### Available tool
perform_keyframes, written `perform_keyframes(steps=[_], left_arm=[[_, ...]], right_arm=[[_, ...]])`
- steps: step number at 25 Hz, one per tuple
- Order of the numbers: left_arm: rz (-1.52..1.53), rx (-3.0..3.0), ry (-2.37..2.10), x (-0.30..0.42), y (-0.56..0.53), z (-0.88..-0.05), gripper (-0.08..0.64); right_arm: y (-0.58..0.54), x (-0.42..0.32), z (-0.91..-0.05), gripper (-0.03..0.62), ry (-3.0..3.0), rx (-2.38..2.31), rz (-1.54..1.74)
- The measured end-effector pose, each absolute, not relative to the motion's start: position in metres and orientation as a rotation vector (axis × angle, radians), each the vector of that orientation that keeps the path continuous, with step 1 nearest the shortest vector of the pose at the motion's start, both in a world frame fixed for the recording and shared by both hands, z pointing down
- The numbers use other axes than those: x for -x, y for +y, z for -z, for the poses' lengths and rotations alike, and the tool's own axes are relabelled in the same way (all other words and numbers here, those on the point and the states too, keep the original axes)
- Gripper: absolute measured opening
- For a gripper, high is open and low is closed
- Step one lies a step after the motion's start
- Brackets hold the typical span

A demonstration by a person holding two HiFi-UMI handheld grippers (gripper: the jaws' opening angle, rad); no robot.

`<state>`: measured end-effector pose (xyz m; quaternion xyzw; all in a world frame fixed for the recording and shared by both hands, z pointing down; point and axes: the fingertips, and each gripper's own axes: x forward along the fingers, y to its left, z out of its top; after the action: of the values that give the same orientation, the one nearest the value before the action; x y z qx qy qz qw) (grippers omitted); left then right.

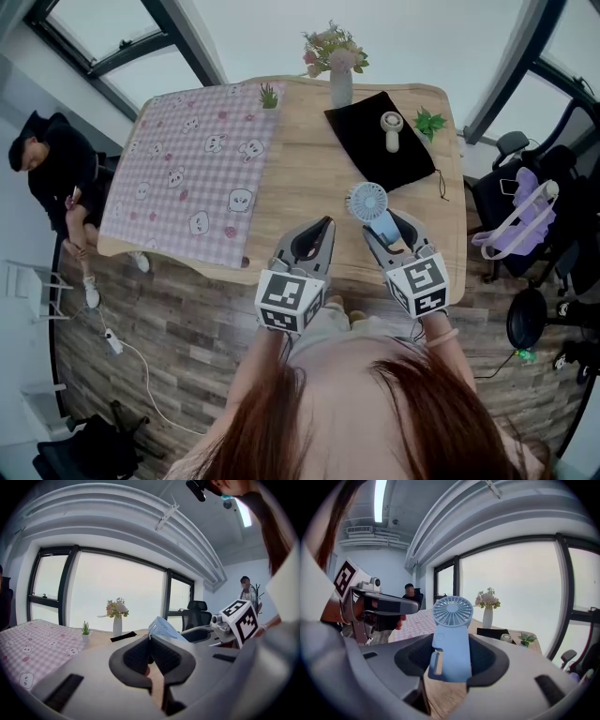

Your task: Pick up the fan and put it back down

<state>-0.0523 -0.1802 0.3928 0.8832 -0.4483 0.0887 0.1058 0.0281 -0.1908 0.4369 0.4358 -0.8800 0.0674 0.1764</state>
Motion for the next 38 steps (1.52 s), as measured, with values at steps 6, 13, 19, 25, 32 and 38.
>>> perform_keyframes(steps=[6, 13, 19, 25, 32, 38], left_arm=[[-0.231, -2.612, -1.344, 0.050, -0.176, -0.378, 0.014], [-0.203, -2.633, -1.366, 0.046, -0.168, -0.362, 0.014], [-0.192, -2.637, -1.373, 0.044, -0.161, -0.358, 0.014], [-0.191, -2.631, -1.374, 0.044, -0.158, -0.358, 0.014], [-0.194, -2.627, -1.355, 0.046, -0.160, -0.362, 0.014], [-0.197, -2.625, -1.334, 0.050, -0.165, -0.368, 0.014]], right_arm=[[-0.183, -0.032, -0.414, 0.213, -2.539, -1.255, -0.166], [-0.172, -0.036, -0.396, 0.213, -2.591, -1.261, -0.141], [-0.166, -0.042, -0.391, 0.213, -2.597, -1.263, -0.126], [-0.164, -0.042, -0.389, 0.213, -2.600, -1.265, -0.120], [-0.168, -0.038, -0.396, 0.213, -2.584, -1.267, -0.128], [-0.176, -0.032, -0.411, 0.213, -2.548, -1.251, -0.125]])
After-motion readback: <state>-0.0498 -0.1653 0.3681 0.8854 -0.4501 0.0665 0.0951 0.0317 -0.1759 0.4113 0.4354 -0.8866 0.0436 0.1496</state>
